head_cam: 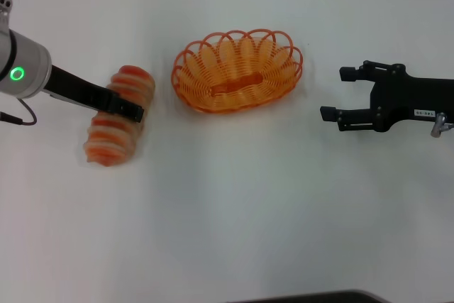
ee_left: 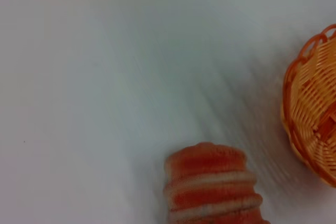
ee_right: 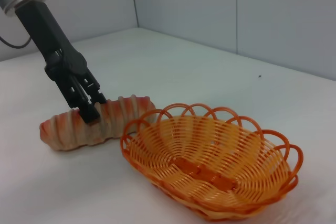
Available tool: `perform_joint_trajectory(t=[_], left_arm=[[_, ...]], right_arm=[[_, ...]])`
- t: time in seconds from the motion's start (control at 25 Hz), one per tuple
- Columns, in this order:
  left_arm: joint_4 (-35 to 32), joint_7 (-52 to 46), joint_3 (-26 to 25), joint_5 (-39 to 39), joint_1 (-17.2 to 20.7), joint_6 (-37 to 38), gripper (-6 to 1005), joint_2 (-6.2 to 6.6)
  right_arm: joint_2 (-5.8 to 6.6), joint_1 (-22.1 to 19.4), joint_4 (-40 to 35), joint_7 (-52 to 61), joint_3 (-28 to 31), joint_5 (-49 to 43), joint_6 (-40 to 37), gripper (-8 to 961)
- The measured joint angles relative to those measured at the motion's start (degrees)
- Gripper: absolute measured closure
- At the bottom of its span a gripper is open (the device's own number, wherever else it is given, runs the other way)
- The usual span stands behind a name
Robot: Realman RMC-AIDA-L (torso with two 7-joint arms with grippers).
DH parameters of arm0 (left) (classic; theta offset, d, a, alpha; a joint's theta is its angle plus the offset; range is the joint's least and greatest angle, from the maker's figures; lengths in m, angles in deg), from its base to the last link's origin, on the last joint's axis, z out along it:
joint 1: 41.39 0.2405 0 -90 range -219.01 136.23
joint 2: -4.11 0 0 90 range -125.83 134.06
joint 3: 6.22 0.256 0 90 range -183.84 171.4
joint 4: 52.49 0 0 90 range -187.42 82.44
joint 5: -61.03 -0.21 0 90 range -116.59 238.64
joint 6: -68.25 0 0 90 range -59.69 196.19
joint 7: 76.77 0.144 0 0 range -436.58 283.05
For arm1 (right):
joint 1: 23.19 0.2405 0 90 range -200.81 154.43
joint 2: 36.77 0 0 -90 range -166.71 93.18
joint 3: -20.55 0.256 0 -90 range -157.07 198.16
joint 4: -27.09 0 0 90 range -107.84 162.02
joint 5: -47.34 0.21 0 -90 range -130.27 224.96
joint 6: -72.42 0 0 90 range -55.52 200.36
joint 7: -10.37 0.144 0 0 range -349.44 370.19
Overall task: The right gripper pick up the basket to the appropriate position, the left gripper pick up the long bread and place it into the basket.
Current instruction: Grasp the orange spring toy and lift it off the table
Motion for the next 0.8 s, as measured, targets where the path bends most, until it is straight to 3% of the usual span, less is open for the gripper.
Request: perform_joint_trajectory(t=[0.32, 0.64, 0.8], left_arm=[[0.08, -1.4, 4.47, -0.2, 0.55, -1.9, 140, 0.09], [-0.86, -1.51, 4.57, -0.25, 0.97, -2.51, 140, 0.11], [-1.48, -1.46, 4.5, -0.28, 1.29, -2.53, 221, 0.32]], right_arm=[[0.05, 0.0, -0.47, 1.24, -0.26, 0.0, -0.02, 25], [0.09, 0.0, -0.53, 1.24, -0.22, 0.03, -0.03, 25], [0.09, 0.0, -0.53, 1.23, -0.22, 0.03, -0.03, 25]])
